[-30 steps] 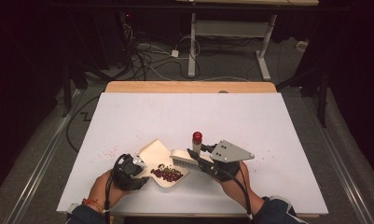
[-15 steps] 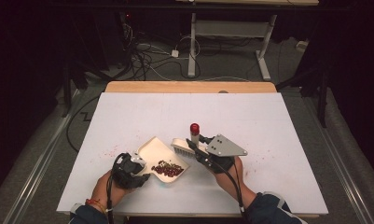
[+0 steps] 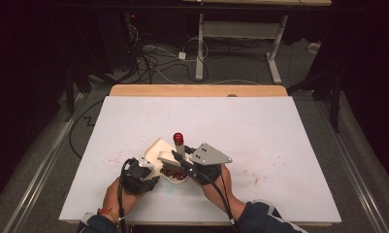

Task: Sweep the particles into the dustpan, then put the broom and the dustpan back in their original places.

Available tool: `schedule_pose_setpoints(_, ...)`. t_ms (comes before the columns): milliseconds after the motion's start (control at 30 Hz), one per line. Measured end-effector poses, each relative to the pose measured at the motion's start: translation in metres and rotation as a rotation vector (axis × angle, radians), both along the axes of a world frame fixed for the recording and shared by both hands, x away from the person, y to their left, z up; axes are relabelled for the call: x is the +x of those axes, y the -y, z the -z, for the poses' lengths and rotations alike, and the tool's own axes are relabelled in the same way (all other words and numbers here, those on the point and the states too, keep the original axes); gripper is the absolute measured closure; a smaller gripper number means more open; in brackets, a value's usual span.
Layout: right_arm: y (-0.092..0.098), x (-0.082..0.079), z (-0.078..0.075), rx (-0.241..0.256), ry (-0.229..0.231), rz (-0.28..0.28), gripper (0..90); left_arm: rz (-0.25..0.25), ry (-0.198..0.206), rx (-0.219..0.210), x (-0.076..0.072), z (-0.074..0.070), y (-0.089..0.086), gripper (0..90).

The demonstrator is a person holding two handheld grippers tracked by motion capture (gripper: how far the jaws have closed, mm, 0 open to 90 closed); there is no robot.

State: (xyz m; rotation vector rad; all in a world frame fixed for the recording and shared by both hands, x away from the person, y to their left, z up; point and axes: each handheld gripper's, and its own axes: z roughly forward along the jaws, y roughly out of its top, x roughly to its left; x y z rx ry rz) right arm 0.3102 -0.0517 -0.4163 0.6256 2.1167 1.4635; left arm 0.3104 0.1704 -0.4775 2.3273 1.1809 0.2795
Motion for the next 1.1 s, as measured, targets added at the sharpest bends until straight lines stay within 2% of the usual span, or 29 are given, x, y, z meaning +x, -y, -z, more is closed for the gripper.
schedule_pose_setpoints(100,-0.001,-0.003,-0.001,-0.007,0.028,0.002,70.4,0.003,0.002,-0.006,0.000,0.000,-0.001,63.2)
schedule_pose_setpoints(167,0.002,-0.002,-0.003,-0.002,0.025,0.002,70.4,0.007,0.003,-0.009,0.001,0.000,-0.002,63.2)
schedule_pose_setpoints(300,0.014,0.000,-0.011,0.028,0.032,0.008,70.4,0.010,0.001,-0.013,0.002,0.000,-0.005,63.2)
schedule_pose_setpoints(433,0.030,0.000,-0.021,0.008,0.071,0.005,70.3,0.013,0.008,-0.012,0.002,-0.001,-0.006,63.3)
schedule_pose_setpoints(533,0.045,0.002,-0.027,0.018,0.048,0.001,70.2,0.016,0.010,-0.010,0.002,-0.001,-0.007,63.2)
schedule_pose_setpoints(700,0.077,-0.002,-0.038,0.000,0.059,-0.015,70.2,0.014,0.000,-0.020,0.004,0.000,-0.011,63.2)
schedule_pose_setpoints(833,0.105,-0.005,-0.045,-0.010,0.048,-0.022,70.1,0.000,0.001,-0.027,0.007,0.000,-0.015,63.2)
schedule_pose_setpoints(1100,0.156,-0.009,-0.052,-0.007,0.029,0.025,70.1,-0.018,0.003,-0.027,0.012,0.001,-0.021,63.2)
